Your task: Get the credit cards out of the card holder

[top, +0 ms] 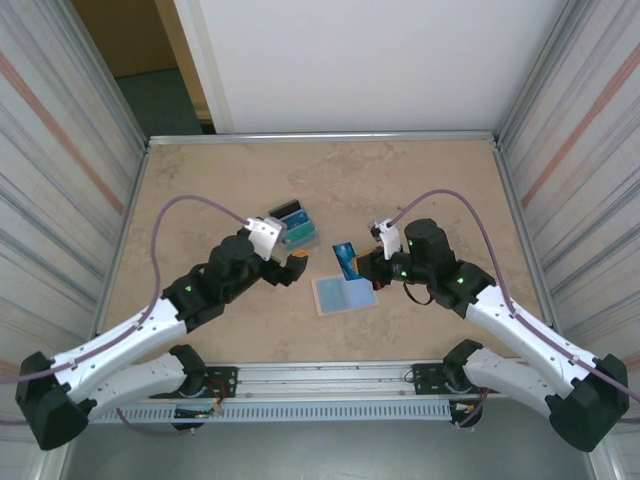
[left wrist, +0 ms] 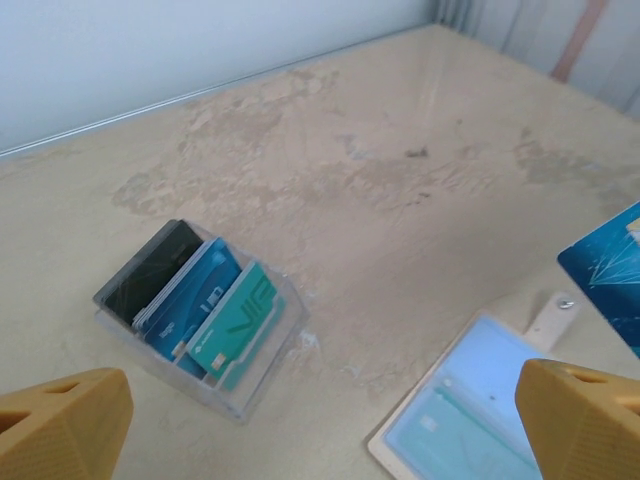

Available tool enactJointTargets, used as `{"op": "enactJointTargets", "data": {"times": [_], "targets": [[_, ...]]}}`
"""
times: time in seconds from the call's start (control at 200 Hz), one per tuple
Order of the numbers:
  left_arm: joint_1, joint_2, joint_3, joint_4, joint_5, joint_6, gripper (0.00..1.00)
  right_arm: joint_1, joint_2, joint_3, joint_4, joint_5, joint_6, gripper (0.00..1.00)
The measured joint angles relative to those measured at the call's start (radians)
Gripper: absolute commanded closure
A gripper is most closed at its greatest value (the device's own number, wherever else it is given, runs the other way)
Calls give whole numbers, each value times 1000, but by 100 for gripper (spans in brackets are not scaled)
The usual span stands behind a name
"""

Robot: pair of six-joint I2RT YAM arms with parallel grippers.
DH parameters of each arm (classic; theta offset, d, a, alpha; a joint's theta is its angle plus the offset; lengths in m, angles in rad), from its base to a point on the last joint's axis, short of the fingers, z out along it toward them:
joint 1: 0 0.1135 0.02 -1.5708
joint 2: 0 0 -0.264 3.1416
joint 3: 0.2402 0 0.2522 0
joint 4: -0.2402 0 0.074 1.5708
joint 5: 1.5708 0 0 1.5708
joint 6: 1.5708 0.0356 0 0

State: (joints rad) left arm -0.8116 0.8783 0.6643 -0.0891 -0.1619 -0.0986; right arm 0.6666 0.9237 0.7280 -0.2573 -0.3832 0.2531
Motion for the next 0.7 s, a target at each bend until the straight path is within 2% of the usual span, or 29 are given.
{"op": "enactJointTargets", "data": {"times": [0.22, 0.316, 0.551, 0.702], "targets": [[71, -61, -33, 12, 306, 76, 1, 61, 32, 77, -53, -51, -124, 99], [72, -58, -33, 14, 417, 116, 6, 81, 48, 97, -75, -77, -167, 99], [72, 24, -7, 0, 625, 216, 26, 122, 105, 153, -138, -117, -249, 99], [72, 100, 37, -19, 722, 262, 45, 139, 137, 190, -180, -130, -291, 99]]}}
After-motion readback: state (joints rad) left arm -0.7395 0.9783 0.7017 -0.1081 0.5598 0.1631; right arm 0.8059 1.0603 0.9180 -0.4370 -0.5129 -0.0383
